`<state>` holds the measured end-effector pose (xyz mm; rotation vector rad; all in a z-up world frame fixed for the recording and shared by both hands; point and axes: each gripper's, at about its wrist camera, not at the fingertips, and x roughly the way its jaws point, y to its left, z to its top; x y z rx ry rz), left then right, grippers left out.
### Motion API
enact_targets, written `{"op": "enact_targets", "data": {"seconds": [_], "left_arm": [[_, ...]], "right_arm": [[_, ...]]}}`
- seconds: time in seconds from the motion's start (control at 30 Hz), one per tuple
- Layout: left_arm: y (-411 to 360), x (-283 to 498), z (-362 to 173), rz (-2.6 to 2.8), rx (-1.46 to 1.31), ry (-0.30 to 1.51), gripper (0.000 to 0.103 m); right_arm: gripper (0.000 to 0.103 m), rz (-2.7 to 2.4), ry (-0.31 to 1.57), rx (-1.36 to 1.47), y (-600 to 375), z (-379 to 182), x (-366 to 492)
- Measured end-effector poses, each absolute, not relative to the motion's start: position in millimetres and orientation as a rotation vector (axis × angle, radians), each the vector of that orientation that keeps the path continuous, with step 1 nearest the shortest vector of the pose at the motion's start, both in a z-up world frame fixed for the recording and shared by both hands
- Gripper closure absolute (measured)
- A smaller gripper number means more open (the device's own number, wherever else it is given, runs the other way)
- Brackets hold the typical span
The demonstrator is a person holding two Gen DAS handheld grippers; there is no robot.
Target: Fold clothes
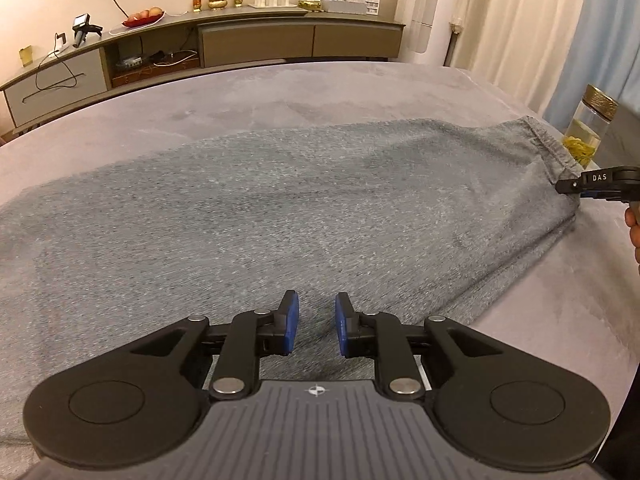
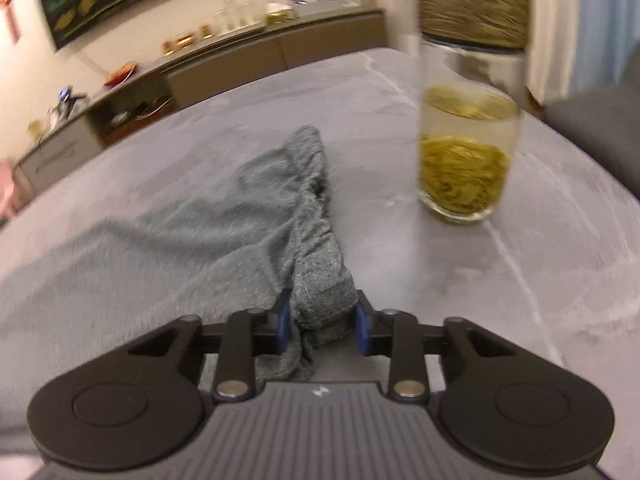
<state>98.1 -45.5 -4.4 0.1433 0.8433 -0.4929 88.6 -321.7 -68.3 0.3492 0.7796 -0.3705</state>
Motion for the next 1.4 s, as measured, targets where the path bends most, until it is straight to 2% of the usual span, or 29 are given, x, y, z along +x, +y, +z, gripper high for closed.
{"op": "enact_targets", "data": {"seconds": [0.07,0.27,0.4,0.43,0.5,0.53,0.57,0.6,0.63,0.67,0.73,0.77,0.83,1.0,1.13,1.17,1.3,1.33,1.4], "left_arm": [[-43,101,1,-0.489,0.102,0.832,0.082],[-31,112,17,-0.479,-0.034,0.804,0.082],[-28,122,11,-0.467,-0.094,0.828,0.082],[-31,122,11,-0.473,-0.099,0.826,0.082],[-37,124,12,-0.485,-0.109,0.822,0.082],[-40,125,12,-0.49,-0.113,0.821,0.082],[-43,126,13,-0.496,-0.118,0.819,0.082],[-46,127,13,-0.502,-0.123,0.817,0.082],[-49,128,14,-0.507,-0.128,0.815,0.075],[-52,129,14,-0.513,-0.133,0.813,0.062],[-58,131,15,-0.524,-0.143,0.81,0.049],[-61,132,15,-0.53,-0.148,0.808,0.043],[-67,133,16,-0.541,-0.158,0.804,0.038],[-115,164,4,-0.572,-0.254,0.889,0.036],[-154,181,-10,-0.563,-0.253,0.946,0.027],[-160,184,-13,-0.549,-0.242,0.955,0.025],[-176,190,-14,-0.562,-0.226,0.954,0.02],[-179,190,-12,-0.574,-0.226,0.946,0.023],[-183,190,-6,-0.599,-0.214,0.917,0.044]], "right_arm": [[0.089,-0.366,0.765,0.292,-314,-63,88],[0.089,-0.158,0.561,-0.07,-201,-12,74],[0.089,0.044,0.604,-0.239,-118,-43,77],[0.087,0.075,0.63,-0.271,-107,-56,80],[0.077,0.114,0.652,-0.301,-102,-66,81],[0.067,0.133,0.654,-0.3,-103,-66,79],[0.052,0.152,0.64,-0.262,-108,-59,75],[0.047,0.177,0.623,-0.204,-117,-48,69],[0.045,0.196,0.612,-0.141,-128,-37,65],[0.045,0.213,0.601,-0.077,-140,-27,61],[0.045,0.22,0.582,0.042,-165,-10,53],[0.045,0.202,0.576,0.095,-179,-4,49],[0.045,0.156,0.599,0.149,-194,-6,55],[0.049,0.147,0.707,0.106,-186,-31,68],[0.052,0.17,0.771,0.054,-174,-47,73],[0.065,0.161,0.785,0.048,-174,-48,74],[0.095,0.179,0.797,0.036,-167,-46,77],[0.095,0.183,0.763,0.025,-165,-41,73],[0.095,0.228,0.703,0.029,-159,-28,65]]}}
